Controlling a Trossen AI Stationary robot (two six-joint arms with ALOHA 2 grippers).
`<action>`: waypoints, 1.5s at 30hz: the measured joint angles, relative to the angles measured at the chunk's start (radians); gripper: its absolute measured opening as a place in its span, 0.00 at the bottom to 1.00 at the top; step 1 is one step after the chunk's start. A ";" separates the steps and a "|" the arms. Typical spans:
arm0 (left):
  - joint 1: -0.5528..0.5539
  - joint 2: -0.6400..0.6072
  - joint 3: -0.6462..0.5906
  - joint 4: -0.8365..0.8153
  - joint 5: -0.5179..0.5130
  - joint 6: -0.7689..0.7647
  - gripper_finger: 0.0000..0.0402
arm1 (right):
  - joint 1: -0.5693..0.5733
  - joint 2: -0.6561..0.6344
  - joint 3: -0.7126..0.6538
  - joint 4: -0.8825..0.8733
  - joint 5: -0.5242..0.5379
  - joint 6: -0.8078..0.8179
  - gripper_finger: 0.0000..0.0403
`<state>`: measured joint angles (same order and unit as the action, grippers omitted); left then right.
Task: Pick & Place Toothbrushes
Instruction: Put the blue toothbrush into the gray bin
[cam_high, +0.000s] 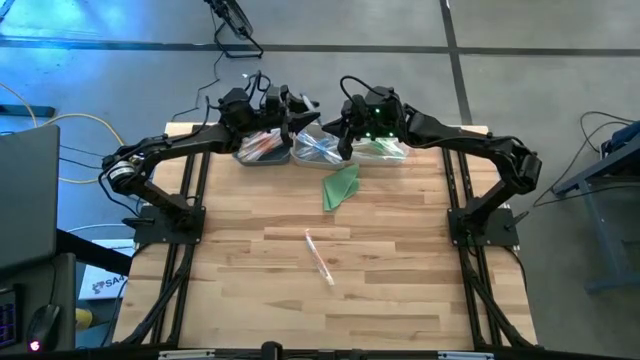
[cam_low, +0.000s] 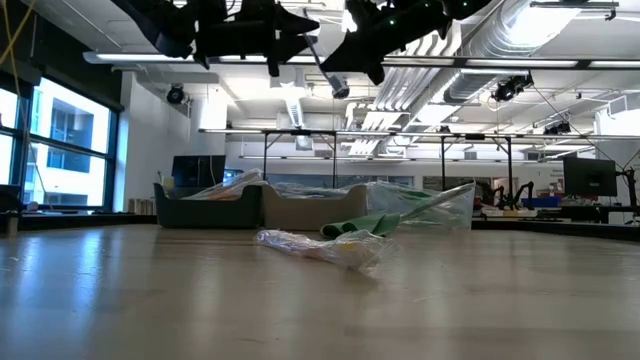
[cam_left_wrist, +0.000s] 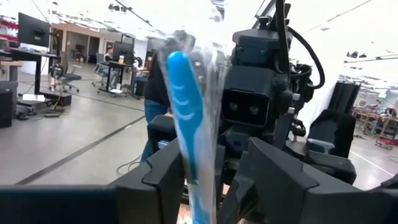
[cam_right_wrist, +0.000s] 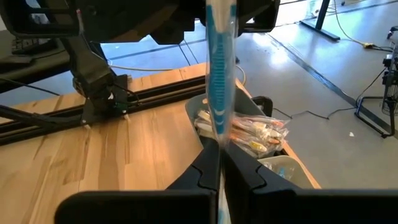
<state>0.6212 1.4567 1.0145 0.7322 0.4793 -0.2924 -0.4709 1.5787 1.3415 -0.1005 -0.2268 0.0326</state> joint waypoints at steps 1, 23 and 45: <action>0.000 0.000 0.000 0.000 0.000 0.000 0.40 | 0.000 0.000 0.000 0.000 0.000 0.000 0.00; 0.000 0.000 0.000 -0.001 -0.002 0.000 0.04 | 0.000 0.000 0.000 0.000 -0.011 -0.003 0.01; 0.067 0.001 0.000 -0.099 -0.006 0.114 0.04 | -0.053 -0.126 0.000 -0.158 0.122 -0.012 0.61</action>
<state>0.6884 1.4574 1.0145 0.6330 0.4732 -0.1783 -0.5244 1.4525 1.3418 -0.2582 -0.1043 0.0210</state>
